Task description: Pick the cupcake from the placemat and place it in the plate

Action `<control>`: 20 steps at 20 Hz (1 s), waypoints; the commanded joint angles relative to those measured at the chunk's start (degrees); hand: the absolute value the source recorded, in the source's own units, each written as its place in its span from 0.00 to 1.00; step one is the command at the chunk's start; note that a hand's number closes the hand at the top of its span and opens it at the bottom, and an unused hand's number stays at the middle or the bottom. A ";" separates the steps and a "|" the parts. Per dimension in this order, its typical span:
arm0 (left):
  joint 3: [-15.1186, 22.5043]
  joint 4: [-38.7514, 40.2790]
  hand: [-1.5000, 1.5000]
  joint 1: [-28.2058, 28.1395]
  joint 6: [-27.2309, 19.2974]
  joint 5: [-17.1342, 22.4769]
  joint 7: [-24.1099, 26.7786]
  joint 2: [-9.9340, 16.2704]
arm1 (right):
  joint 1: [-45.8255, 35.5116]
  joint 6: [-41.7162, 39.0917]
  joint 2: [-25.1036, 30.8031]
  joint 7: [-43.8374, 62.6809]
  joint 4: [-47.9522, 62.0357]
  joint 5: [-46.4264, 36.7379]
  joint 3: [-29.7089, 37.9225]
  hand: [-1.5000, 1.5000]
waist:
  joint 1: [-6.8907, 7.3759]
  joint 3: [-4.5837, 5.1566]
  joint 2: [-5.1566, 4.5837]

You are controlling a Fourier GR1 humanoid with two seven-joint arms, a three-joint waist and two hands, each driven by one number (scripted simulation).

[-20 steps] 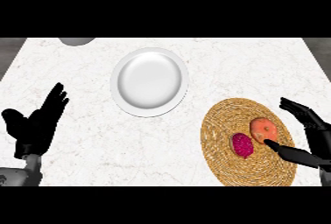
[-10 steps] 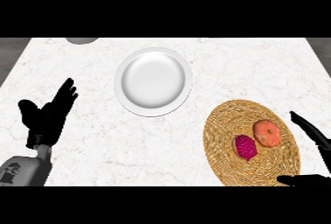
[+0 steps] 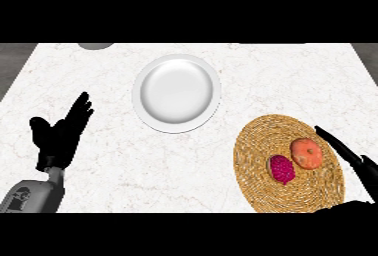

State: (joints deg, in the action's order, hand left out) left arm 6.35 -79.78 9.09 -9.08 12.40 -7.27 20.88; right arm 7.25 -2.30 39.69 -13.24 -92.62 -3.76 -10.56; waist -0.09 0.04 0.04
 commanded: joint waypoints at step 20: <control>-4.78 -1.04 0.50 0.36 3.73 -4.77 -2.51 -4.06 | -12.49 -14.39 -10.35 25.49 -0.08 -21.21 -4.96 0.00 | 0.23 -0.04 -0.04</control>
State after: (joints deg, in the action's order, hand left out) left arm 2.07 -80.47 8.94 -5.56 8.73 -8.62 17.97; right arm -1.40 -14.53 33.37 8.84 -94.97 -22.05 -15.08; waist 0.05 0.01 0.02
